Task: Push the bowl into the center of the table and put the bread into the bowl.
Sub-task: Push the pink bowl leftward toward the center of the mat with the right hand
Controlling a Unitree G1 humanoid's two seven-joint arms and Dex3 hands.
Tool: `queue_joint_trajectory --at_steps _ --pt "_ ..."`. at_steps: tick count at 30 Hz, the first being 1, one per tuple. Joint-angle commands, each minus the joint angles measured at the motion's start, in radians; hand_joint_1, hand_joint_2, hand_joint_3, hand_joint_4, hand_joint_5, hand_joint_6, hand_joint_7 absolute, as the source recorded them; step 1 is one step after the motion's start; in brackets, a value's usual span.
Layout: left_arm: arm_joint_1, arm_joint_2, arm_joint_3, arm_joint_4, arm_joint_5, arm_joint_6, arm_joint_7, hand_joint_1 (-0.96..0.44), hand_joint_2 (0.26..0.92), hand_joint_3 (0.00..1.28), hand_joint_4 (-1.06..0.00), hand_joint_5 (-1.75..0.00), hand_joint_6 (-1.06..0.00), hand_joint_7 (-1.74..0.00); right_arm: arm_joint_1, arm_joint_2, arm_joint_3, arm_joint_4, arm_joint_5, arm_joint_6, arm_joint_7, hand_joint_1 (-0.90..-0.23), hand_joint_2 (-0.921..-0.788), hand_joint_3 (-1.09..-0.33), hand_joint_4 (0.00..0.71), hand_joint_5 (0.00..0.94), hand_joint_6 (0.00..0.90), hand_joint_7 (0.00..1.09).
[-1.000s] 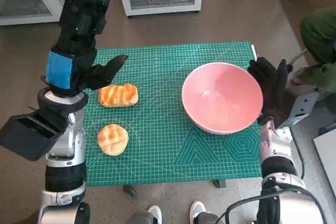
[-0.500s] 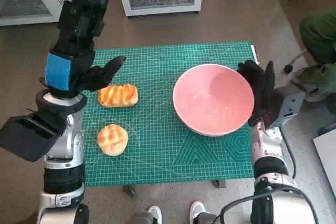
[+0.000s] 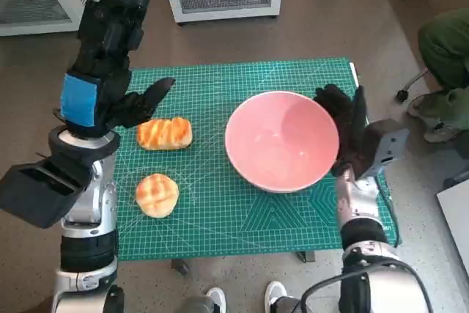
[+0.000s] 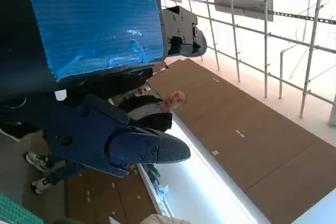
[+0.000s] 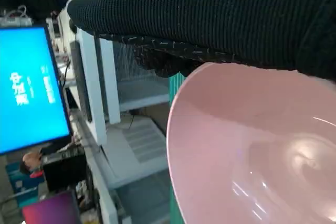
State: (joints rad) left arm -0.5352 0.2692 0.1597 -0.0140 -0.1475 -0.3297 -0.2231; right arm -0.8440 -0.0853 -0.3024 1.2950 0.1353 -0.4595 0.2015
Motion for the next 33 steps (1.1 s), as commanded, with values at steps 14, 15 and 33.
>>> queue_joint_trajectory --at_steps 14,15,33 --pt "0.034 0.008 0.012 -0.048 0.024 0.01 0.022 -0.55 0.921 0.32 -0.17 0.0 -0.1 -0.32 -0.039 0.066 0.007 0.005 -0.001 0.024 0.019 -0.599 -0.921 -0.83 0.313 0.0 0.329 0.21" --pt "0.036 0.008 0.012 -0.05 0.026 0.011 0.023 -0.55 0.921 0.32 -0.17 0.0 -0.1 -0.32 -0.04 0.068 0.007 0.006 -0.001 0.025 0.02 -0.598 -0.921 -0.83 0.312 0.0 0.328 0.21" --pt "0.062 0.021 0.033 -0.065 0.015 0.016 0.027 -0.55 0.921 0.31 -0.16 0.0 -0.13 -0.27 -0.081 0.041 0.024 -0.023 -0.006 -0.001 0.053 -0.593 -0.921 -0.828 0.306 0.0 0.314 0.21"
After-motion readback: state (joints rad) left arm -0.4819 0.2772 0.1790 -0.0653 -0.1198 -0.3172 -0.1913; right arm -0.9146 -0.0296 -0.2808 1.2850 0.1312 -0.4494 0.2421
